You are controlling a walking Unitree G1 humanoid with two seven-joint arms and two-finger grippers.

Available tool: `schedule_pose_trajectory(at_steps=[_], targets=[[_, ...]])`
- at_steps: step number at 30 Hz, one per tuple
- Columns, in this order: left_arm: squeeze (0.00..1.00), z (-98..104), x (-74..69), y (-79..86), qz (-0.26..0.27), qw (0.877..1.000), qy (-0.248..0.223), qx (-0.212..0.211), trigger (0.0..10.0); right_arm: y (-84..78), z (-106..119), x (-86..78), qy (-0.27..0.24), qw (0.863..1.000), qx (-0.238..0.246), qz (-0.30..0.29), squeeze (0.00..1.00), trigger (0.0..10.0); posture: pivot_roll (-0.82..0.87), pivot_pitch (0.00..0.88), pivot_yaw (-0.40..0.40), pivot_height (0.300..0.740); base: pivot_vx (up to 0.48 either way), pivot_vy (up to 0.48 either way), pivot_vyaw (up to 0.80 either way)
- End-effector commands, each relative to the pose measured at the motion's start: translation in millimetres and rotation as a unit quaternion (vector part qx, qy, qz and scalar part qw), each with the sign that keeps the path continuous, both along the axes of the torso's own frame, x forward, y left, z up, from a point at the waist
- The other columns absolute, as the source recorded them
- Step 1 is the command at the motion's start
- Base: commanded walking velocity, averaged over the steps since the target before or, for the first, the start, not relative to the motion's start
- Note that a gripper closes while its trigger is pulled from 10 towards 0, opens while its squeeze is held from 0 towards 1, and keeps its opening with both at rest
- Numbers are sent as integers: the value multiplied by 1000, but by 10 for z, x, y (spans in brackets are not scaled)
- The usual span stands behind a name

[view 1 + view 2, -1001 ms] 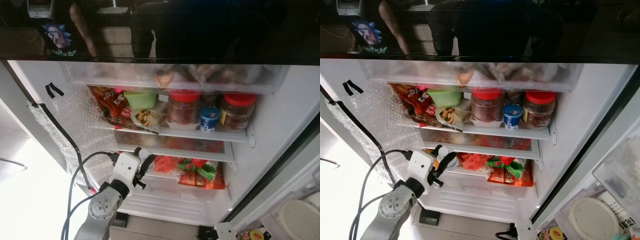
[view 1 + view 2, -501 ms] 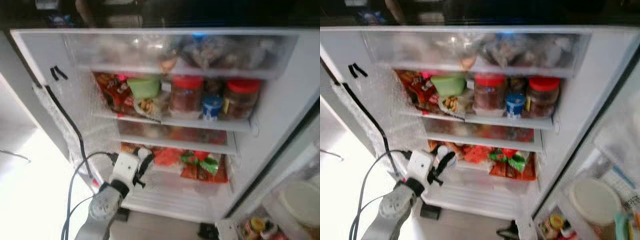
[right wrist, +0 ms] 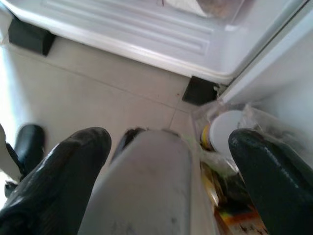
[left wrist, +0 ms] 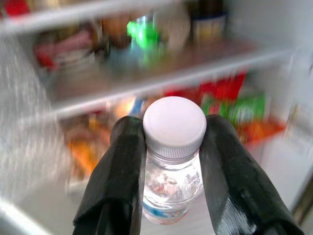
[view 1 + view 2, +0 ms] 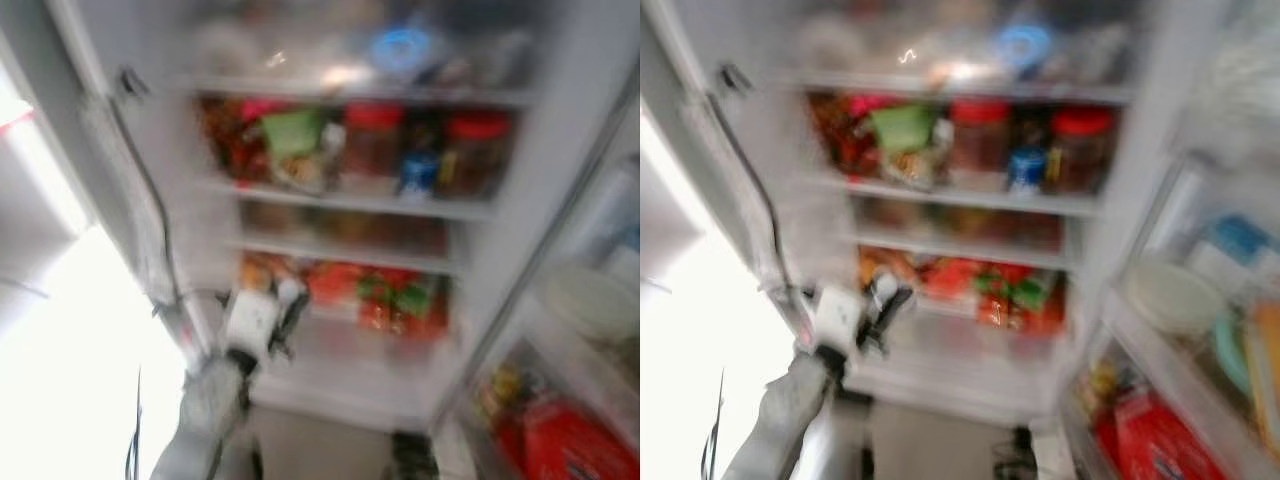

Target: Restocking fridge

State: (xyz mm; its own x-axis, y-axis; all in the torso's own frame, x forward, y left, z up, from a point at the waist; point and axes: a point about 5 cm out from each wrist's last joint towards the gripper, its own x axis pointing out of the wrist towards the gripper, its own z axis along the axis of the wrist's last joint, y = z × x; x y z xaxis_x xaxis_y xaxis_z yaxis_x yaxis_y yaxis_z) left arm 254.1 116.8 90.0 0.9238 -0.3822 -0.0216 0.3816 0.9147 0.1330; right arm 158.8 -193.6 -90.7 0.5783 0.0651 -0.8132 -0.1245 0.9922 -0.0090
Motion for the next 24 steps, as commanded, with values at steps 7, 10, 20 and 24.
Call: schedule_pose_trajectory(at_steps=[7,10,20,24], targets=[[0,216,86,-2,2,999,-48,-7,10000,125,-76,-137,32,999,21,3,0,10000,-4,5,34,632,0,0,0],[0,248,98,4,4,998,-57,-7,10000,128,-74,-128,32,999,23,3,0,10000,-3,2,35,632,0,0,0],[0,297,132,11,6,997,-70,-6,10000,141,-69,-113,31,999,27,5,0,10000,-4,0,38,632,0,0,0],[0,298,140,9,6,997,-71,-6,10000,141,-67,-107,31,999,28,5,0,10000,-3,0,37,632,0,0,0]])
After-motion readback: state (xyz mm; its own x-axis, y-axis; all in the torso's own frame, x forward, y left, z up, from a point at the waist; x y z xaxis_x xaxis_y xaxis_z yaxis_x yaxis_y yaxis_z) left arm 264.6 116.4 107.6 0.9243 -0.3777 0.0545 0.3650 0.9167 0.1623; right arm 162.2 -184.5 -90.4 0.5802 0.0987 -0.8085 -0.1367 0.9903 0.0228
